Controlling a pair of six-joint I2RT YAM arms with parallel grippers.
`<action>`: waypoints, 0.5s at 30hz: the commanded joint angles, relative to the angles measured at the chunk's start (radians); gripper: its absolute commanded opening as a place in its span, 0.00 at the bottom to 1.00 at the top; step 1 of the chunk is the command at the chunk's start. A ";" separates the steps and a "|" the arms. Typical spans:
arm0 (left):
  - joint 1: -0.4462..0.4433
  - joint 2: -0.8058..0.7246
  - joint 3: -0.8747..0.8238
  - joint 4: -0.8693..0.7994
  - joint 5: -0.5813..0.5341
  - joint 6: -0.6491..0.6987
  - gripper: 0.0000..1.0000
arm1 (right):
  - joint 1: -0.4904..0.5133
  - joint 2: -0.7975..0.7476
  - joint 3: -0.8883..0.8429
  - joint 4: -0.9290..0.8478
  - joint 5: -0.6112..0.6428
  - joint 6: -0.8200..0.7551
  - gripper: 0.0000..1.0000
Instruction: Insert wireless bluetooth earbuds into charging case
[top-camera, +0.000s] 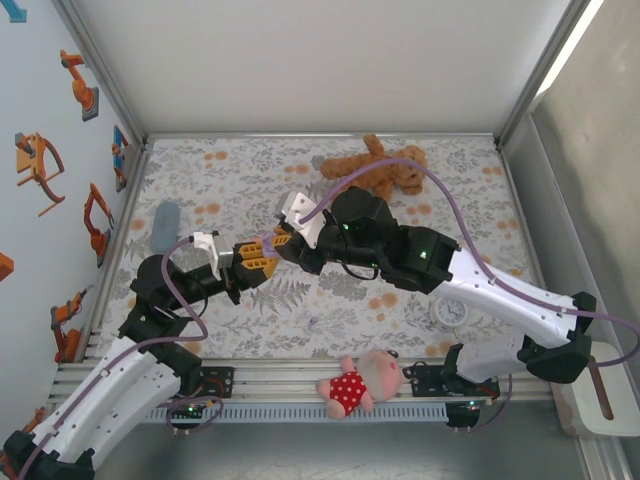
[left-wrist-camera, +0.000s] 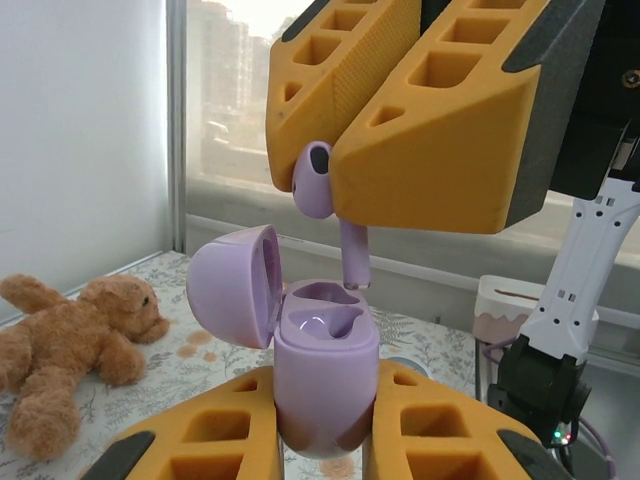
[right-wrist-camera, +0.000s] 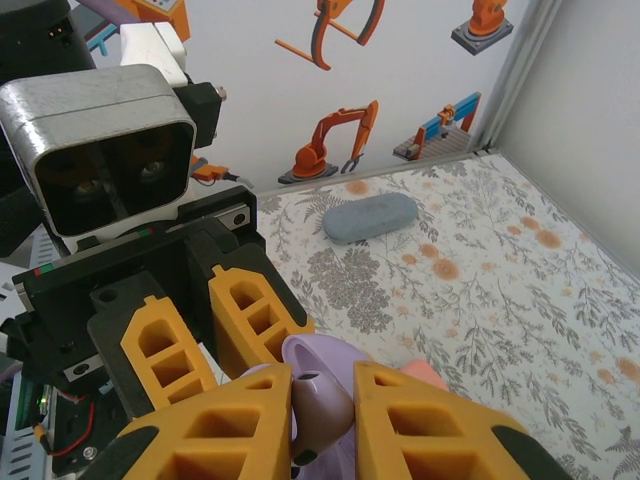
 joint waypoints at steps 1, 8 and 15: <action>-0.006 -0.013 -0.005 0.029 0.021 -0.006 0.01 | 0.010 0.009 0.044 0.017 -0.004 -0.022 0.19; -0.008 -0.014 -0.005 0.030 0.020 -0.007 0.01 | 0.016 0.019 0.045 0.004 -0.002 -0.026 0.20; -0.008 -0.015 -0.004 0.027 0.020 -0.007 0.01 | 0.023 0.040 0.058 -0.019 0.012 -0.035 0.20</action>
